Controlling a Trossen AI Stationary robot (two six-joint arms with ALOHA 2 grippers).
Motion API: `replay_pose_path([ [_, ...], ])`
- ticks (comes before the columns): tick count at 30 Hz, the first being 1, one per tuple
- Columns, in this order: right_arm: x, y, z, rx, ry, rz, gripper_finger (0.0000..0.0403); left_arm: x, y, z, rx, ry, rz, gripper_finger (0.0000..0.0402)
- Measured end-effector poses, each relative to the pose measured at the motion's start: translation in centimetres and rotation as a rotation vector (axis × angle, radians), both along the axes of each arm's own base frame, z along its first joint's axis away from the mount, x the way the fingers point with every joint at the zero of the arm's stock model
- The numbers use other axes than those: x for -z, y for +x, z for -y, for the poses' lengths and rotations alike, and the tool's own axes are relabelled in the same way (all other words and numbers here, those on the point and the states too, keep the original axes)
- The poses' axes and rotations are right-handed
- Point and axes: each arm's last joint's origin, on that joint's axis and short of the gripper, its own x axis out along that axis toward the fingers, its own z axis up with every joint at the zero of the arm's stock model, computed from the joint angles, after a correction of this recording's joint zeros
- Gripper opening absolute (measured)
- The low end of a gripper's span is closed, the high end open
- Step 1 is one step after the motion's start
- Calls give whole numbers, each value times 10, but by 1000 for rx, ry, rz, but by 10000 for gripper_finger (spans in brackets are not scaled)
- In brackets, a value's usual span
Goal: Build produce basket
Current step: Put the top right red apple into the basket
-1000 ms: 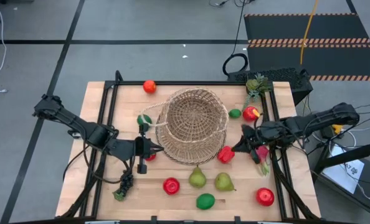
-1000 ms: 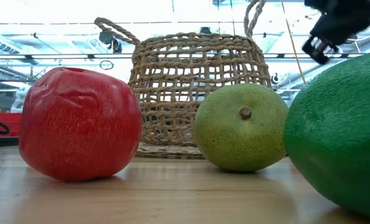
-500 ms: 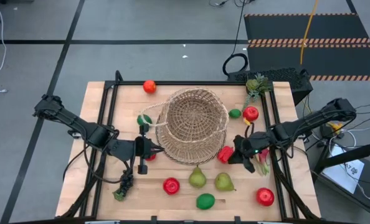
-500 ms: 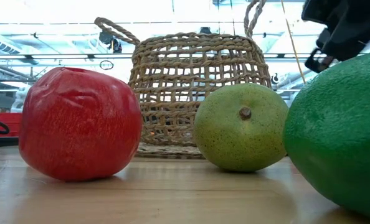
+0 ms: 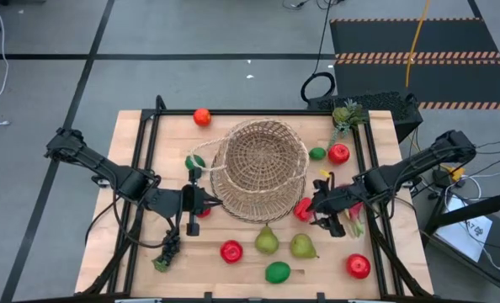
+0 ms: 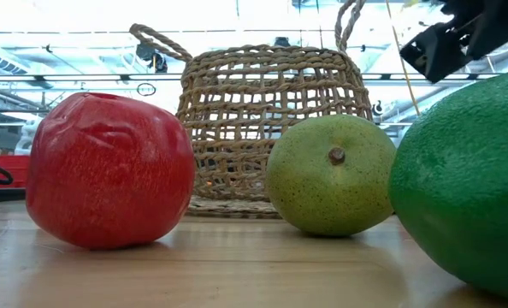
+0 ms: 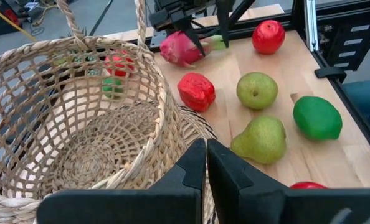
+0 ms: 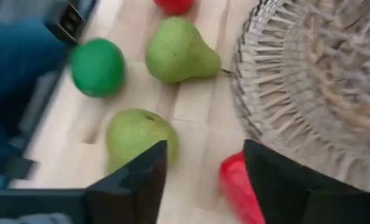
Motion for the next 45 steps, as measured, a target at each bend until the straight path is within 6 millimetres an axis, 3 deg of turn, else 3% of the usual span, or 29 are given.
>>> replay_pose_path([
  [8,13,8,-1,-28,-137,-22,326,0,0,0,0,0,1,19],
  [13,18,12,-2,-32,-149,-50,363,0,0,0,0,0,1,19],
  [29,23,9,1,-22,-170,-112,370,0,2,-5,-23,-4,3,19],
  [37,8,-6,9,188,-197,-324,370,0,3,-6,-25,-2,3,19],
  [45,-7,-16,34,465,-235,-488,362,-2,3,-5,-24,-10,21,19],
])
